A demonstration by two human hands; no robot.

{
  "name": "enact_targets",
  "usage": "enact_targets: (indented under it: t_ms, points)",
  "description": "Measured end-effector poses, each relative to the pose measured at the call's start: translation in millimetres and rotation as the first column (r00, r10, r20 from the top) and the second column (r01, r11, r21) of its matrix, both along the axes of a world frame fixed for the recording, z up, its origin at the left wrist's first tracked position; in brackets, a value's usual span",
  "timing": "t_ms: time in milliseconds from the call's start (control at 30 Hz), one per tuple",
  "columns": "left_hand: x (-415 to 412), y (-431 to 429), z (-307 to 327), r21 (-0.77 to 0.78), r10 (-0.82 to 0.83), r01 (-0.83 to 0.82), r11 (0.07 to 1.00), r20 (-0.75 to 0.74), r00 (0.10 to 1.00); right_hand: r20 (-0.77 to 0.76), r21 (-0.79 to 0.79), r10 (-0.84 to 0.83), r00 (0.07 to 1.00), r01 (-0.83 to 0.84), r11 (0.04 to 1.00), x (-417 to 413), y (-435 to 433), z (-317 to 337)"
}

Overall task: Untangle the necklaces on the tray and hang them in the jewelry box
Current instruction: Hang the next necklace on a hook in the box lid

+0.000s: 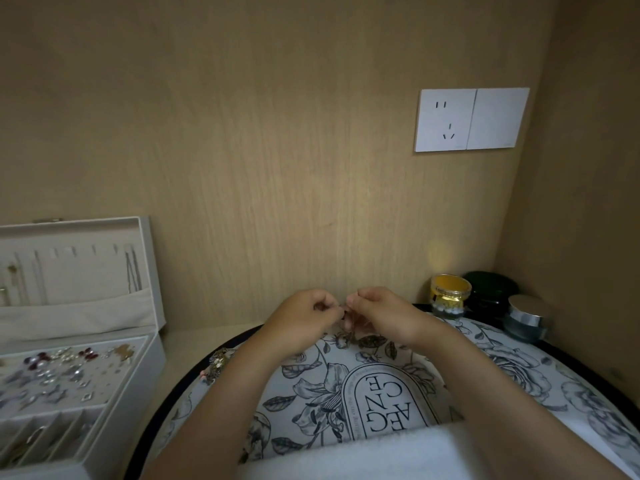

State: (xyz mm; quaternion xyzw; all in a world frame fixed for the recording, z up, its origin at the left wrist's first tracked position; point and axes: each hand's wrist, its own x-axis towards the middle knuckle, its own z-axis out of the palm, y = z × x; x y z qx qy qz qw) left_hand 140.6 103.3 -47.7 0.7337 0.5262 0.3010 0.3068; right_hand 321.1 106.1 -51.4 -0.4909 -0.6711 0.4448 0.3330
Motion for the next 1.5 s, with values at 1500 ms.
enact_targets:
  t_ms: [1500]
  points:
    - [-222.8, -54.7, 113.0, 0.232, 0.12, -0.203, 0.951, 0.326, 0.938, -0.196, 0.355, 0.105, 0.975, -0.029, 0.935, -220.8, -21.3, 121.2]
